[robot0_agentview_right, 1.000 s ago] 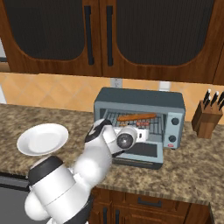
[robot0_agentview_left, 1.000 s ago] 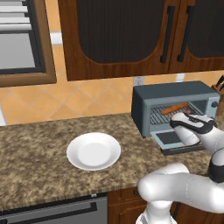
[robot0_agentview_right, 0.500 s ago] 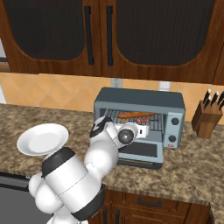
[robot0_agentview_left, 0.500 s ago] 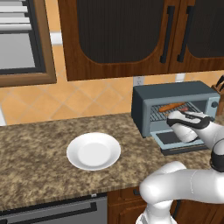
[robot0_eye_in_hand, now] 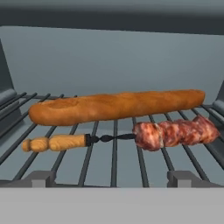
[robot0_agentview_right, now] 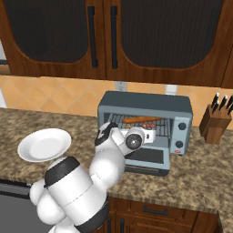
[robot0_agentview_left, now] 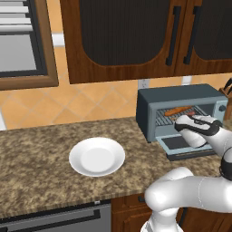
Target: Pick up the kebab skewer and baguette bread, and place them inside the toaster oven. Close the toaster oven door and start by setting the timer.
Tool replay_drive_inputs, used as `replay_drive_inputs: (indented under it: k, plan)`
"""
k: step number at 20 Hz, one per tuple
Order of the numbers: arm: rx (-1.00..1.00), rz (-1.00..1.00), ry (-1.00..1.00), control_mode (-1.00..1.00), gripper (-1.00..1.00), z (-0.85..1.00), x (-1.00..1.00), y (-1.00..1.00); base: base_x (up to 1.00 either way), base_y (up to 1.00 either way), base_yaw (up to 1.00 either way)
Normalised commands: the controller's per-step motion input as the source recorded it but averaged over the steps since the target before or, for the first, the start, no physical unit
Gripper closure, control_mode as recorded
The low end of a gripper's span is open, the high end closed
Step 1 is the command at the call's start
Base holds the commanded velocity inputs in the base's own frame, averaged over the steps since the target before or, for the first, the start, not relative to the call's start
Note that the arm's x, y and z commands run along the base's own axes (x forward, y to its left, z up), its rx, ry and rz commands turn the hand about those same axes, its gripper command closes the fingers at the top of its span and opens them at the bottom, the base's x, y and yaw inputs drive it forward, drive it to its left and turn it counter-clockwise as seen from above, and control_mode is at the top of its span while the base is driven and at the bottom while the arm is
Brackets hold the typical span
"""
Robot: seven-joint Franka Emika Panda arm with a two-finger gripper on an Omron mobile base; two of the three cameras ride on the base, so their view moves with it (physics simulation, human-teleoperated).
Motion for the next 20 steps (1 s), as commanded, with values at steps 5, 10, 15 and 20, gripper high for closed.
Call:
replay_drive_inputs:
  k: [5,10,15,20]
  plan:
    - [0.00,0.00,-0.01,-1.00,-1.00,0.07,-0.31,0.00,0.00,0.00,0.00]
    - [0.00,0.00,-0.06,-1.00,-1.00,0.18,-0.32,0.00,0.00,0.00,0.00]
    - [0.00,0.00,0.00,-1.00,-1.00,0.06,-0.51,-0.22,0.00,0.00,0.00]
    - [0.00,0.00,0.04,-1.00,-1.00,0.07,-0.64,-0.33,0.00,0.00,0.00]
